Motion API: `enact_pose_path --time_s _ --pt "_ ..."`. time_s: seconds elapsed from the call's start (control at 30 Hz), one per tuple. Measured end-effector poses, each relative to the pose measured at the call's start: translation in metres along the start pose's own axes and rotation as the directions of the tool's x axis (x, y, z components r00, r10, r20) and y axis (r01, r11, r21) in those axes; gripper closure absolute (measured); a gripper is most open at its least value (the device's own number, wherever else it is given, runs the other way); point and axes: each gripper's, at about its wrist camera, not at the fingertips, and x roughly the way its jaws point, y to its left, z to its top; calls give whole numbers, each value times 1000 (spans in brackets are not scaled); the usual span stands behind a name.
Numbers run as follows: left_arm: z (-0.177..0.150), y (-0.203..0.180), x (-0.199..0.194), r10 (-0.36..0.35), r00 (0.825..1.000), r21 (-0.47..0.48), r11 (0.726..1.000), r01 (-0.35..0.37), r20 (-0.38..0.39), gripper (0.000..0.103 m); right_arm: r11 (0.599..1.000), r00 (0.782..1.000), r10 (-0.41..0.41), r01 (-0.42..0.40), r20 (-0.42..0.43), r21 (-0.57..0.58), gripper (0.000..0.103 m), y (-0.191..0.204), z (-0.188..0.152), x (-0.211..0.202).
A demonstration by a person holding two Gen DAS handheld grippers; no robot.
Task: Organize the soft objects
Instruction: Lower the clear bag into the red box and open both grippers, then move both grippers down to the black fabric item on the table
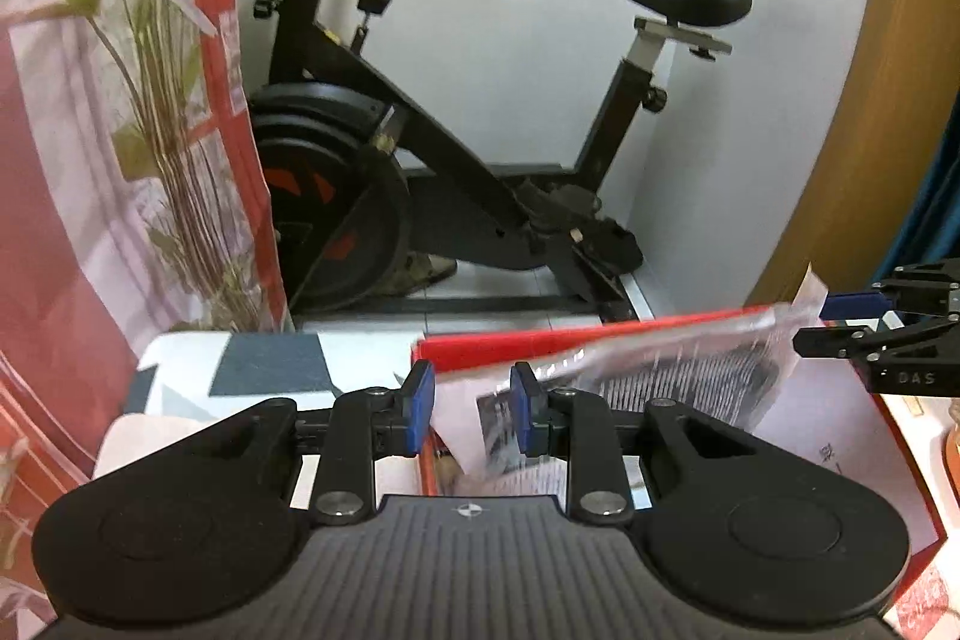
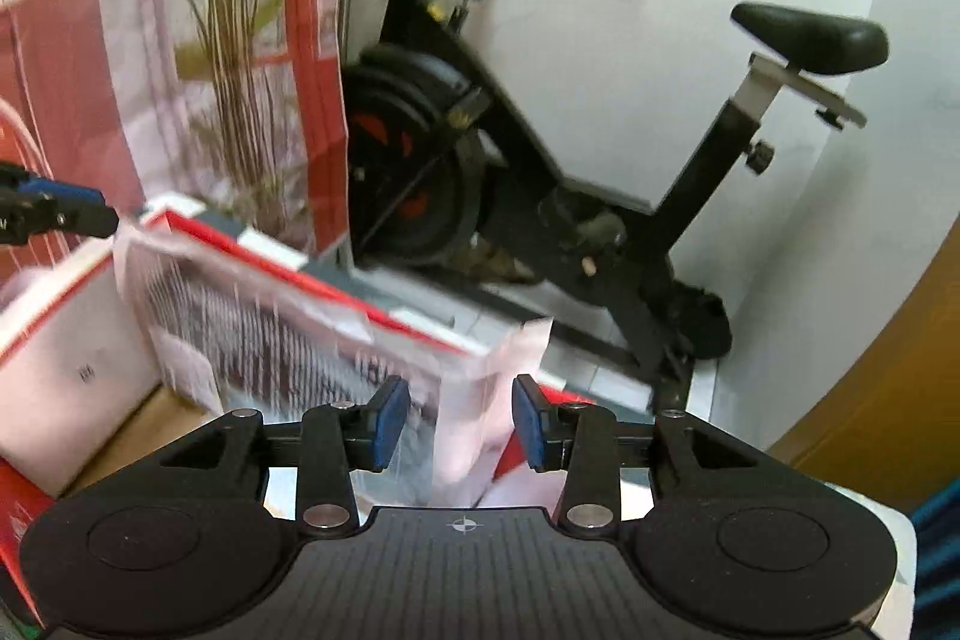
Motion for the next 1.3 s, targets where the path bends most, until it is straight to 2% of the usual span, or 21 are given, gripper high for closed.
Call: enact_pose_path --time_s 0.17,0.2,0.27,0.33,0.4,0.47,0.5,0.53,0.67,0.83,1.0,1.3 --pt "1 -7 -15 13 1000 17 1000 -14 22 75 999 999 6 -7 33 32 67 2 3 -20" --pt "-1 -9 -18 19 999 16 1000 -19 29 73 999 999 9 -10 34 37 64 3 2 -25" --pt "-5 -12 -26 25 999 9 1000 -25 36 67 999 999 15 -17 39 52 53 7 -3 -33" --pt "-11 -16 -36 30 999 1 1000 -30 41 49 997 999 20 -24 48 79 36 11 -9 -43" --pt "-17 -21 -45 52 998 -4 999 -52 45 12 995 998 25 -31 59 100 32 15 -16 -53" --pt "-26 -25 -58 66 995 -11 998 -65 70 2 992 996 39 -48 78 117 19 20 -25 -66" --pt "-30 -27 -64 66 995 -13 998 -65 81 1 990 995 45 -56 87 127 7 22 -29 -72" --pt "-34 -29 -70 67 994 -16 998 -66 83 0 989 994 44 -58 102 136 0 24 -33 -79" --pt "-53 -36 -89 98 992 -28 995 -96 79 0 987 986 45 -68 161 146 0 36 -51 -106" --pt "-84 -52 -111 151 984 9 988 -153 98 0 975 976 59 -102 212 196 0 42 -75 -131" --pt "-124 -64 -132 125 988 -5 992 -125 92 0 969 971 73 -123 226 217 0 52 -110 -145" --pt "-215 -71 -154 58 998 -174 983 -59 -9 0 965 978 62 -109 198 239 0 79 -189 -149"
